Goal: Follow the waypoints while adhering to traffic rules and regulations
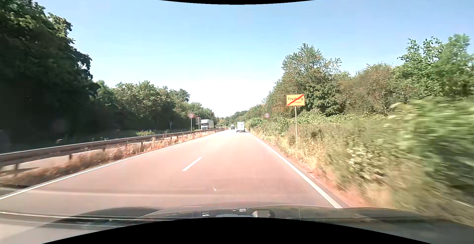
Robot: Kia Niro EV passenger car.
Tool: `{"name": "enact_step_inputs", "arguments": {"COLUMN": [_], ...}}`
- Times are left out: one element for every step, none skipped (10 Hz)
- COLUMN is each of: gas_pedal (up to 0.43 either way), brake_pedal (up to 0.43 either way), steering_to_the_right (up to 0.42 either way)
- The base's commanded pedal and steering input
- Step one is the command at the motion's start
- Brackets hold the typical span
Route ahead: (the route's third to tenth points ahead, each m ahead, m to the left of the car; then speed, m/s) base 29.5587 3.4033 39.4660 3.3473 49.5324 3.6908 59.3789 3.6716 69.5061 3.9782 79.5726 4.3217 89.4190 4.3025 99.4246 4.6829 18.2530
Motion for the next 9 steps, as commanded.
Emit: {"name": "enact_step_inputs", "arguments": {"gas_pedal": [0.177, 0.189, 0.189, 0.189, 0.189, 0.197, 0.197, 0.197, 0.209], "brake_pedal": [0.000, 0.000, 0.000, 0.000, 0.000, 0.000, 0.000, 0.000, 0.000], "steering_to_the_right": [-0.006, -0.006, -0.006, -0.006, -0.005, -0.005, -0.005, -0.005, -0.005]}}
